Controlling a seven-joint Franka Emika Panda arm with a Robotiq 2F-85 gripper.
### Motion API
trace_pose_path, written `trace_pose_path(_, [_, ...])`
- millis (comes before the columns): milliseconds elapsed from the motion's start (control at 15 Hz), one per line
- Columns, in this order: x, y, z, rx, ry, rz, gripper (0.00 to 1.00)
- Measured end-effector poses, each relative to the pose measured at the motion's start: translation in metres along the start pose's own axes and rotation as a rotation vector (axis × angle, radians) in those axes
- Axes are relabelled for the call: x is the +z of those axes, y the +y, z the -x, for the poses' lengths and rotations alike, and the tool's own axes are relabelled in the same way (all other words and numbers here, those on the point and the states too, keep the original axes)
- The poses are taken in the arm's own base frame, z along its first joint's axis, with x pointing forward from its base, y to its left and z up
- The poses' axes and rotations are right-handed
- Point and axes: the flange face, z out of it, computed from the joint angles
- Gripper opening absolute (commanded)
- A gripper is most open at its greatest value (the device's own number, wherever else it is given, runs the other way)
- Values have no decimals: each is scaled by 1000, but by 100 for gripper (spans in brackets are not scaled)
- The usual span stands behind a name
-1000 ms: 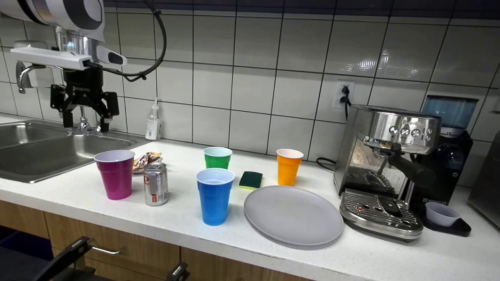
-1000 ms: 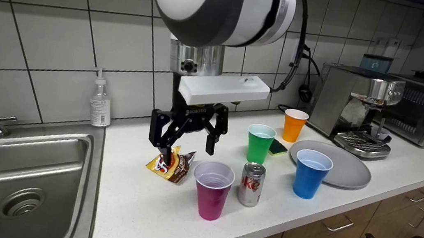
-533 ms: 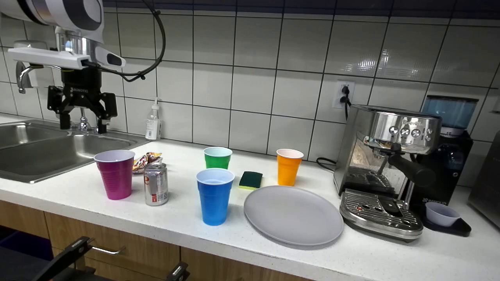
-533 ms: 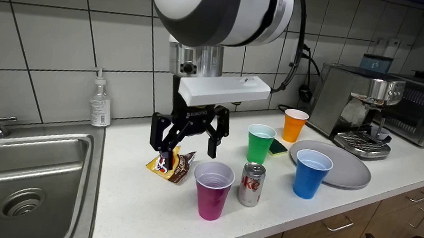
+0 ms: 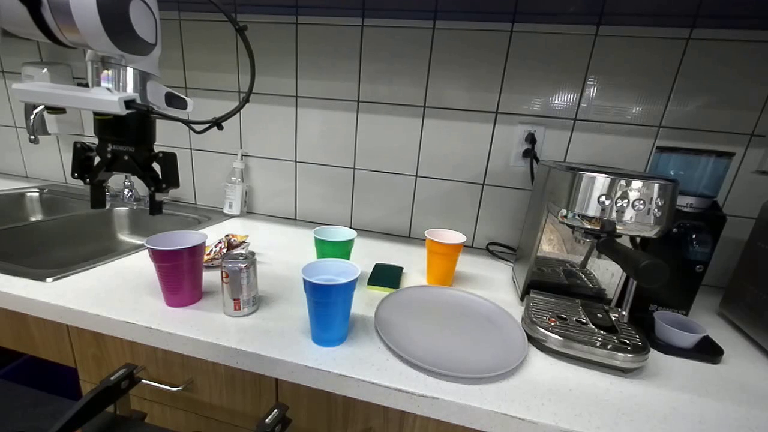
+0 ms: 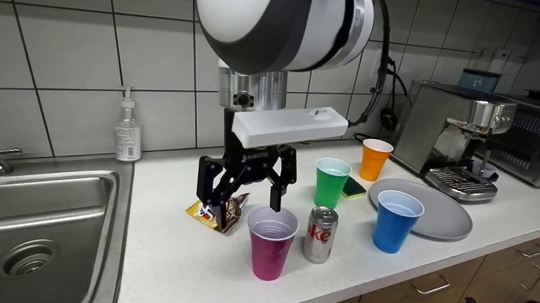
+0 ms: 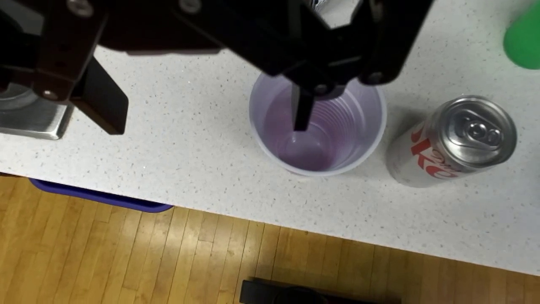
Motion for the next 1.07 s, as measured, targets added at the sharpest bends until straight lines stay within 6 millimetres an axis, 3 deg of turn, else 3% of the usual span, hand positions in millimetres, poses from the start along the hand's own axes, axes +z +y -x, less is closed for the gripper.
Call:
trace_pose_path(267, [11,3,3,4,-18,2,100])
trace_pose_path(1067, [12,3,2,5,-17,1,100])
